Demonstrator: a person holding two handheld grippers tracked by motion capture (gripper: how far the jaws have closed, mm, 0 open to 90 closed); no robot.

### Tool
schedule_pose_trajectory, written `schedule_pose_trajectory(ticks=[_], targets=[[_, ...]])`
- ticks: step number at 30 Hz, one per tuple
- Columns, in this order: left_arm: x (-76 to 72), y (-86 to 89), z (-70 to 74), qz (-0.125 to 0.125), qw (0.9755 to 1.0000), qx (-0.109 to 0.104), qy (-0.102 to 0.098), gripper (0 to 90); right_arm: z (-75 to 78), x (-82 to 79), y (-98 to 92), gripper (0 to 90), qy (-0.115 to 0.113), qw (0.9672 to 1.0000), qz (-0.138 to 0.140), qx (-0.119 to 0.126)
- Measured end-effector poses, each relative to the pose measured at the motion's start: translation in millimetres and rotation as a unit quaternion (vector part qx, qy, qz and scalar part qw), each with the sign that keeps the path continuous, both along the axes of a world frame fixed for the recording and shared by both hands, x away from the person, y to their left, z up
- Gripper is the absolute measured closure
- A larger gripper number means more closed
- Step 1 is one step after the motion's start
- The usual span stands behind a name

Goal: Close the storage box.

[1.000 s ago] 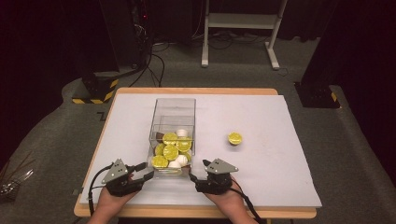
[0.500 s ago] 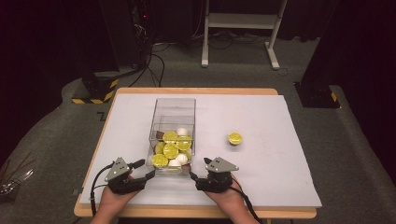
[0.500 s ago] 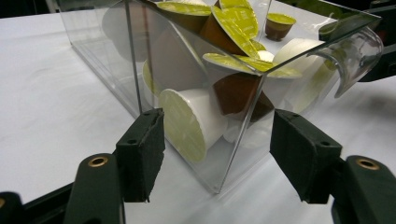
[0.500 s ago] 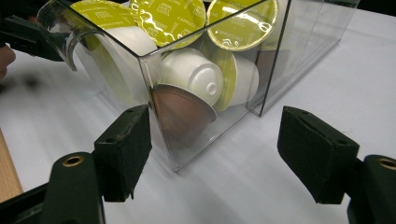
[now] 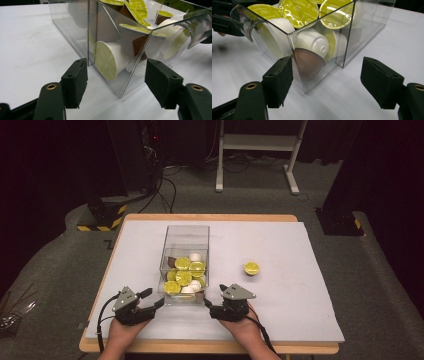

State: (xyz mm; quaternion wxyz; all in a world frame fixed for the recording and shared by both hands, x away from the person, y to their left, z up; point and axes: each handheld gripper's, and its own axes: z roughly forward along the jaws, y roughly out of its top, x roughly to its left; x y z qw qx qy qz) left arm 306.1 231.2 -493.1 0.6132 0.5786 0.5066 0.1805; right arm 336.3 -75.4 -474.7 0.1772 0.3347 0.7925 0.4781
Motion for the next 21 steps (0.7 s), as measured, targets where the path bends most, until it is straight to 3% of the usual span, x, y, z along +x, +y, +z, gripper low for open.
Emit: schedule_pose_trajectory(ticks=[2,3,7,20,21], targets=[[0.2,-1.2,0.0,0.003,1.0000,-0.004,0.000,35.1,0.2,0.5,0.3,26.2,-0.001,1.0000,0.000,0.000],[0.8,-1.3,0.4,0.003,1.0000,0.005,-0.001,35.0,0.7,1.5,1.4,26.1,-0.002,1.0000,0.000,-0.001],[2.3,-1.1,0.8,0.003,0.9999,0.010,0.001,34.7,1.5,3.1,3.2,26.0,-0.006,1.0000,0.000,-0.002],[7.5,-3.3,2.1,0.014,0.9999,0.008,0.003,31.8,6.8,10.4,8.5,24.7,-0.001,1.0000,0.000,-0.007],[9.0,-4.7,2.8,0.013,0.9997,0.019,0.002,31.7,6.8,11.2,8.7,24.6,-0.001,1.0000,0.000,-0.007]])
